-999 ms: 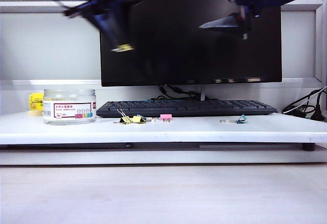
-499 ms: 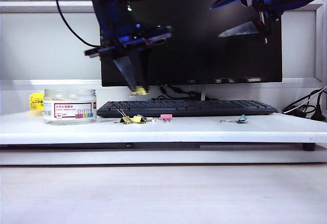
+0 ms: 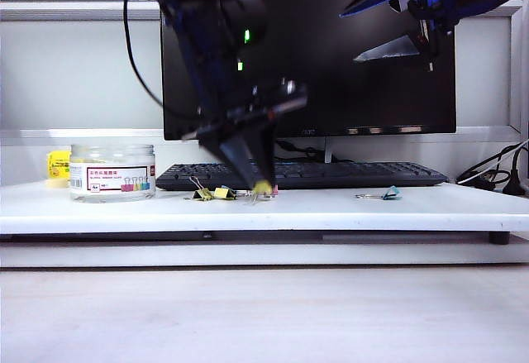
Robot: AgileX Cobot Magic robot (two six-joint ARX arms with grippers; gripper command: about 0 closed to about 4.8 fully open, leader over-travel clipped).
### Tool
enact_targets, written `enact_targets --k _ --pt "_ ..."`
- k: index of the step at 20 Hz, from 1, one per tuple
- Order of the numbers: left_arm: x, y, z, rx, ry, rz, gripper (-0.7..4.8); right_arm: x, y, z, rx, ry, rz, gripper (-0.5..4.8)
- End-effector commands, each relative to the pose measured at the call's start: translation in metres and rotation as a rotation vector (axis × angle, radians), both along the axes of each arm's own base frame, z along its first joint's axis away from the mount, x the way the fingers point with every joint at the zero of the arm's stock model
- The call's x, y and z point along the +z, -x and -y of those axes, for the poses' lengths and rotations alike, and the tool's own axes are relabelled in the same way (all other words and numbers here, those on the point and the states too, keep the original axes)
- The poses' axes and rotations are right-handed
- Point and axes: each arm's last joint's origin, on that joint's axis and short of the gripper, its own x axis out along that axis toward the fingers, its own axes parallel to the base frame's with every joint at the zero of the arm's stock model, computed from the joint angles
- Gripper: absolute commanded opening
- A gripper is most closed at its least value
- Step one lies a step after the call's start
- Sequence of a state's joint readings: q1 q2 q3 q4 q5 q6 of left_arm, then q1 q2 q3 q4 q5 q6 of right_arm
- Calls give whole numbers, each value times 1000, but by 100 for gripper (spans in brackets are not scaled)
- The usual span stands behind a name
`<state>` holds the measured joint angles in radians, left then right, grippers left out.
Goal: Take the clips out of the round transparent plastic box and place them on the table.
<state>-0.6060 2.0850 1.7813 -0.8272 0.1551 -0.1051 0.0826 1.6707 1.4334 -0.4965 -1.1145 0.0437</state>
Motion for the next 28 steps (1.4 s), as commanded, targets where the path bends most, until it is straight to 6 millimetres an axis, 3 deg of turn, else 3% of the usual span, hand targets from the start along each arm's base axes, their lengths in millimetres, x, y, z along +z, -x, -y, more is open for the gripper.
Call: enact_targets --k 1,9,11,16,19,23,25,28 --pt "3 0 1 -5 8 18 49 5 1 0 4 -3 22 346" --pt "2 -1 -1 16 -45 47 58 4 2 0 8 -2 14 346" --pt "2 -1 -1 5 -54 51 154 3 3 0 11 1 12 346" --pt "3 -1 -2 5 -56 49 165 2 3 0 12 3 4 346" --pt "3 -1 -2 4 -55 50 281 2 3 0 12 3 3 346" --pt "4 -1 -1 5 -53 53 283 2 4 -4 23 4 6 346" --pt "16 -1 -1 1 -41 75 284 2 4 -4 25 5 11 346" --pt "50 2 -5 -10 -56 162 283 2 3 -3 1 40 33 346"
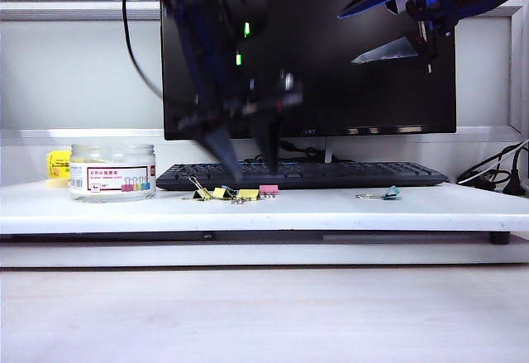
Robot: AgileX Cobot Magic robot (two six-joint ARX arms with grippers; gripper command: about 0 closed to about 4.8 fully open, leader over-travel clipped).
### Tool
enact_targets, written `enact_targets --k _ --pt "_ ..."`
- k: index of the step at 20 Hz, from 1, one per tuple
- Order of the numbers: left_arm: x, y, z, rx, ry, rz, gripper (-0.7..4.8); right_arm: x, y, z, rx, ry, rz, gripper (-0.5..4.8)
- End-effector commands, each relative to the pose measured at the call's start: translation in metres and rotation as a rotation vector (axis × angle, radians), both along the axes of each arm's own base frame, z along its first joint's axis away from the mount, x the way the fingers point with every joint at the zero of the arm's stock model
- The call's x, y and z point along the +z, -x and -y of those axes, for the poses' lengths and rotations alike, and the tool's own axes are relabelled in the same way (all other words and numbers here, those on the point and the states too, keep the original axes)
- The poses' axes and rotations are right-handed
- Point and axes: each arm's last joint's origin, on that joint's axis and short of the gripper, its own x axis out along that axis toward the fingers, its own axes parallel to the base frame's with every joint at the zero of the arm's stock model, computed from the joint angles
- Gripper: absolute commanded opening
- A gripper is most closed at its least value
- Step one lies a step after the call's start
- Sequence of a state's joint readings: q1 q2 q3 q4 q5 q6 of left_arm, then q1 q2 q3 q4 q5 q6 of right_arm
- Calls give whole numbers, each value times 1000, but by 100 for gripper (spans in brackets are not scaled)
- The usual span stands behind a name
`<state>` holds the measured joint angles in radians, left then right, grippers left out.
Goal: Take the clips out of the round transparent plastic box and place them on the table.
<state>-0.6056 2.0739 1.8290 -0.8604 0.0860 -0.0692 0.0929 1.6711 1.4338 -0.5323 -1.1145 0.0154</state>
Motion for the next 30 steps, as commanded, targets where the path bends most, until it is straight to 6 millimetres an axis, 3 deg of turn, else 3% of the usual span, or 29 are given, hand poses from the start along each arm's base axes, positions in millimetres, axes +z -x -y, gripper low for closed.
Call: enact_targets --k 1,5,7,11,14,18,21,23,26,30 --pt "57 7 -8 0 -32 165 282 5 1 1 -32 58 66 346" --pt "138 38 -33 47 33 398 269 13 7 2 -64 99 116 347" --pt "188 73 -58 69 106 533 269 27 16 3 -69 96 155 347" --pt "240 125 -95 101 190 670 268 54 39 5 -73 86 230 346" --pt "276 182 -138 196 178 820 268 92 78 9 -100 84 363 346" --pt "291 249 -189 302 126 885 268 125 133 17 -209 141 466 346" --pt "297 292 -218 321 181 941 268 135 164 21 -267 176 487 346" --pt "298 337 -250 349 257 1011 268 145 193 24 -286 176 531 347" --pt "288 374 -275 376 307 1025 268 149 219 27 -324 200 548 347" --pt "254 407 -301 459 285 1048 268 144 252 31 -348 226 567 346"
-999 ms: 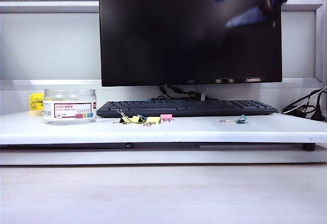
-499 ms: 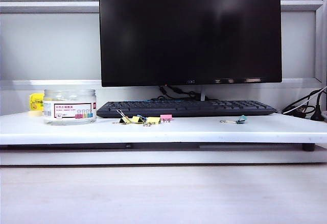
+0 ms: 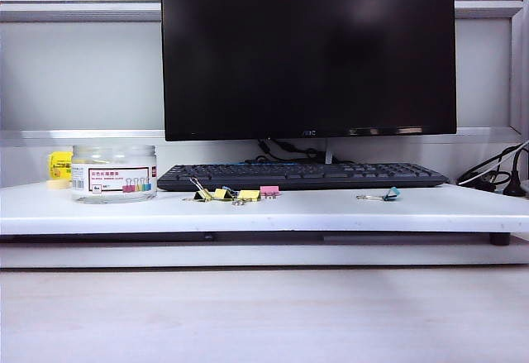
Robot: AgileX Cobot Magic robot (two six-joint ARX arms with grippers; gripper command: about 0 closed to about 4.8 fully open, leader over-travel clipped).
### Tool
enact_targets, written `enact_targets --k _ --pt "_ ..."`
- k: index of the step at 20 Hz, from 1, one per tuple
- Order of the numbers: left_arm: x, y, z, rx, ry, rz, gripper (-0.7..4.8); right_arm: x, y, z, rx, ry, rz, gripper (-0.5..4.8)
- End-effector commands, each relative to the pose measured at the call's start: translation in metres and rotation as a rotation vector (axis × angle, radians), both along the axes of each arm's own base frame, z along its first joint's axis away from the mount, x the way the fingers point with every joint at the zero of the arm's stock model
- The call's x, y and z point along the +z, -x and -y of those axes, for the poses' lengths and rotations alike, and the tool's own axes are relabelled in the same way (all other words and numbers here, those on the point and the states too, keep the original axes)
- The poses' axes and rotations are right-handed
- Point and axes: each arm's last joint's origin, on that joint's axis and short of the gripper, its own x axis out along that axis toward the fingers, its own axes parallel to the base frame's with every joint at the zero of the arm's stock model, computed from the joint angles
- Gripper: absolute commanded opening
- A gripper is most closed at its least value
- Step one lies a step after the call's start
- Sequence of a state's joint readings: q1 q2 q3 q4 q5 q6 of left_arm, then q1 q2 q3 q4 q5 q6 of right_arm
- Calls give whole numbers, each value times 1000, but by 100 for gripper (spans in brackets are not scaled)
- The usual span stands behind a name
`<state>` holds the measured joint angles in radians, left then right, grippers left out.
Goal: Take the clips out of the round transparent plastic box and place them on the table.
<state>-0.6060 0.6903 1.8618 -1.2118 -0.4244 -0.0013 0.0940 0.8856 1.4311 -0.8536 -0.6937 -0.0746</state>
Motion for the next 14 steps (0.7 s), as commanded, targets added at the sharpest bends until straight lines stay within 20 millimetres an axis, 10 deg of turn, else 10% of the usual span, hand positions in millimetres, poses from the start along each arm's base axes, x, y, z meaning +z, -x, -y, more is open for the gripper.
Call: enact_targets --k 1,6,8,14 --pt "-26 16 -12 47 21 -3 268 -8 21 3 -22 10 30 347" --pt "-84 27 -20 43 43 12 261 -47 56 7 -84 21 40 346" --pt "-107 21 -16 41 57 20 181 -64 64 9 -115 29 48 346" --pt "-162 -11 10 -64 54 -13 175 -118 88 11 -145 -71 164 346"
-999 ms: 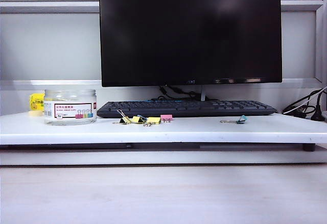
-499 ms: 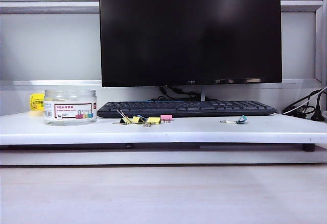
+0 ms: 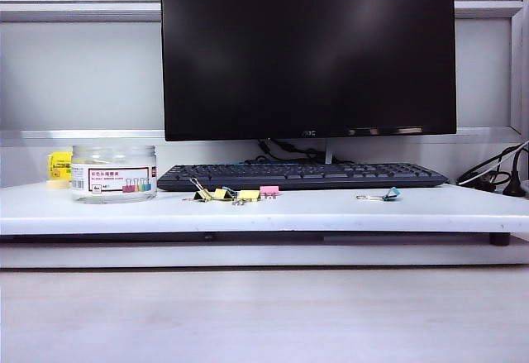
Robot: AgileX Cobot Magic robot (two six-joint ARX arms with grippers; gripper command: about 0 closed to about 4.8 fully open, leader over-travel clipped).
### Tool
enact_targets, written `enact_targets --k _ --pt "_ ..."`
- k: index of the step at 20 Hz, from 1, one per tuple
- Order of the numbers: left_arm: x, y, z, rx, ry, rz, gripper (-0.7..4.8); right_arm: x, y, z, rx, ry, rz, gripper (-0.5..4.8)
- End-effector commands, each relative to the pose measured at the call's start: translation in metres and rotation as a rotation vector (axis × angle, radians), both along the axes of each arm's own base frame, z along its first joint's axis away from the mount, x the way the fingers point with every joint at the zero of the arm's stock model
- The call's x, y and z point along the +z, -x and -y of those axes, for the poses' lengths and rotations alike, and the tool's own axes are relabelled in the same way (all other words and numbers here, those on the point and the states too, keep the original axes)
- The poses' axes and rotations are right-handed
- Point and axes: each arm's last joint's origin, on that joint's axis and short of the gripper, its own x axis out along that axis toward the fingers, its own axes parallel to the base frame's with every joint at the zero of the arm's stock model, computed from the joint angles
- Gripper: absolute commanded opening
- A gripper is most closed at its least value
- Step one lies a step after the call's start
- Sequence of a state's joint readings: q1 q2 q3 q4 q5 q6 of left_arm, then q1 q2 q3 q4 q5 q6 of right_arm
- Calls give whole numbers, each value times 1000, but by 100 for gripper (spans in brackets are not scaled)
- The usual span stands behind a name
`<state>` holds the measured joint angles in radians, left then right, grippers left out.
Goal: Take the clips out of the round transparent plastic box and place them on the table.
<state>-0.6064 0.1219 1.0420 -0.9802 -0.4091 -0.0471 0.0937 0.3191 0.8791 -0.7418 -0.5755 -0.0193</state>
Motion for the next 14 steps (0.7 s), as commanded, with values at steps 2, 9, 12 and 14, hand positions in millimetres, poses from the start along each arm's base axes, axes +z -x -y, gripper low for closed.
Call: enact_targets --k 2,9,12,14 --pt "-19 -22 19 -111 -52 -10 175 -31 19 3 -70 -74 122 347" --pt "-36 -50 37 -71 -88 61 175 -64 15 5 -138 -60 78 150" --pt "-36 -52 38 -45 7 54 175 -67 11 8 -255 -47 72 79" --pt "-33 -55 40 -48 60 102 174 -74 5 9 -345 -85 25 54"
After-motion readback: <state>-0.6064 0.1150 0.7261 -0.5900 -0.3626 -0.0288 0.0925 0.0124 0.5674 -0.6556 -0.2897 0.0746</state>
